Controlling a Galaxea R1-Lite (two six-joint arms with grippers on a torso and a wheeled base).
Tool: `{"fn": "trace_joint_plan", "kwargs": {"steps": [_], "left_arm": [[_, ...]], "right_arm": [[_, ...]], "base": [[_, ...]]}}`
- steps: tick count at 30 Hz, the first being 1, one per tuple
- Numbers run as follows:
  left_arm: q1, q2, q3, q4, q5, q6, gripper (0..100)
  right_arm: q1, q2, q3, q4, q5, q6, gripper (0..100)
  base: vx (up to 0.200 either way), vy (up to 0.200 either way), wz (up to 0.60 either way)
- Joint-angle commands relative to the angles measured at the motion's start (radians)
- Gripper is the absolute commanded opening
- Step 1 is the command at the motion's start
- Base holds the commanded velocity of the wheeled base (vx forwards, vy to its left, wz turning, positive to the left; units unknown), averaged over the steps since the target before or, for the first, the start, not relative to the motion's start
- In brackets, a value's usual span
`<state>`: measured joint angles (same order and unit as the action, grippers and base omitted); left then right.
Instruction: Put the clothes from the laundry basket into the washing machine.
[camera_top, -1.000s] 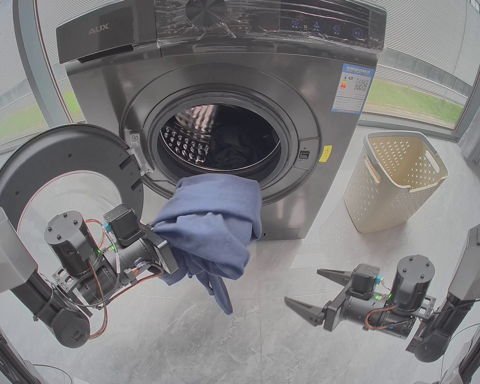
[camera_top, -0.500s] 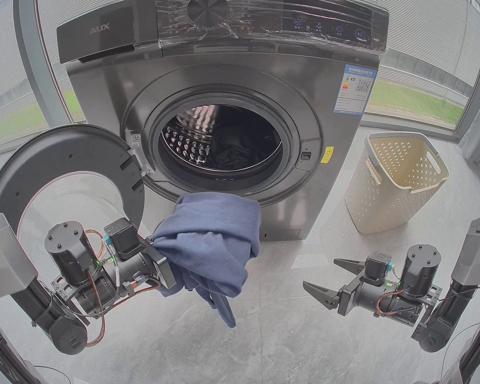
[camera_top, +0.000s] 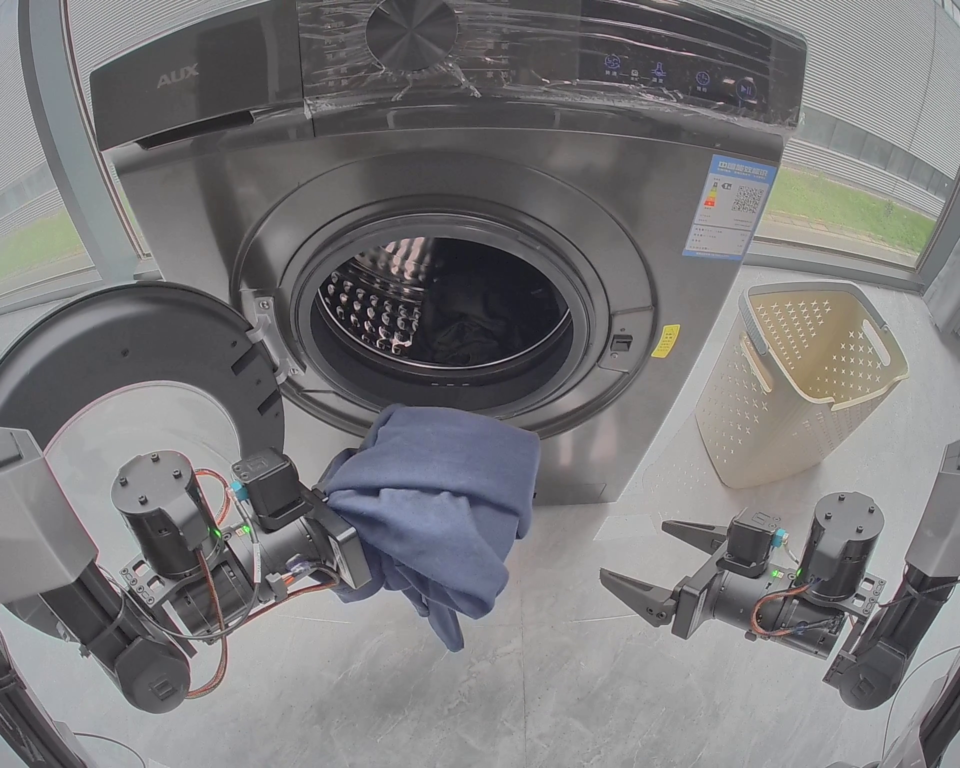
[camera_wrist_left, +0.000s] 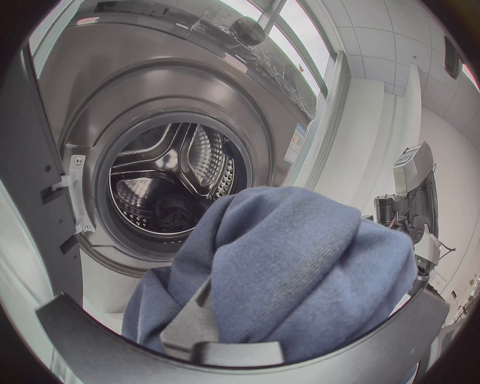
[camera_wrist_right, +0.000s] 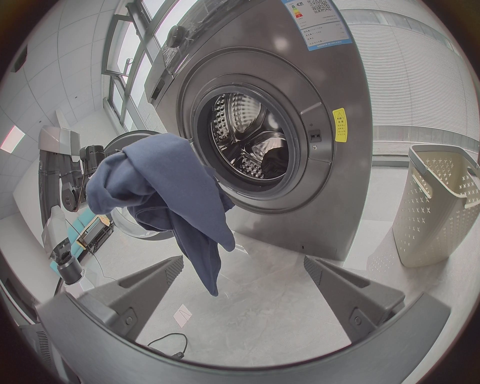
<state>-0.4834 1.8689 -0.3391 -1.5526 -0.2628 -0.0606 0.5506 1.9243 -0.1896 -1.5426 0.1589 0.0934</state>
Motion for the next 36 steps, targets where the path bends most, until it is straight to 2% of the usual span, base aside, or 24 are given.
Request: {"fn": "trace_joint_plan", "kwargs": {"steps": [1, 20, 26, 28, 29, 31, 32, 34, 36], "left_arm": [[-0.006, 0.015, 0.003, -0.004, 0.0, -0.001, 0], [-0.04, 0.026, 0.006, -0.004, 0.002, -0.001, 0], [-0.063, 0.026, 0.014, -0.004, 0.004, -0.001, 0], [-0.08, 0.035, 0.011, -0.004, 0.033, -0.002, 0], [-0.095, 0.05, 0.005, -0.004, 0.073, -0.002, 0], [-0.126, 0.065, -0.006, -0.003, 0.125, -0.018, 0], [-0.138, 0.065, -0.006, -0.004, 0.129, -0.019, 0], [-0.182, 0.076, 0.005, -0.003, 0.123, -0.045, 0], [-0.198, 0.116, -0.011, -0.003, 0.125, -0.067, 0]], "right_arm": [[0.008, -0.005, 0.002, -0.001, 0.001, 0.0, 100], [0.017, -0.005, 0.004, -0.001, 0.001, 0.002, 100], [0.032, -0.008, 0.012, -0.001, 0.001, 0.002, 100], [0.038, -0.008, 0.012, -0.001, -0.001, 0.003, 100], [0.046, -0.01, 0.013, -0.001, -0.001, 0.003, 100], [0.06, -0.019, 0.012, -0.001, -0.002, 0.005, 100], [0.061, -0.024, 0.012, -0.001, -0.002, 0.005, 100], [0.068, -0.03, 0.012, -0.001, -0.002, 0.005, 100], [0.068, -0.03, 0.015, -0.001, -0.002, 0.005, 100]], "base": [[0.2, 0.0, 0.0], [0.2, 0.0, 0.0], [0.0, 0.0, 0.0], [0.0, 0.0, 0.0], [0.0, 0.0, 0.0], [0.0, 0.0, 0.0], [0.0, 0.0, 0.0], [0.0, 0.0, 0.0], [0.0, 0.0, 0.0]]}}
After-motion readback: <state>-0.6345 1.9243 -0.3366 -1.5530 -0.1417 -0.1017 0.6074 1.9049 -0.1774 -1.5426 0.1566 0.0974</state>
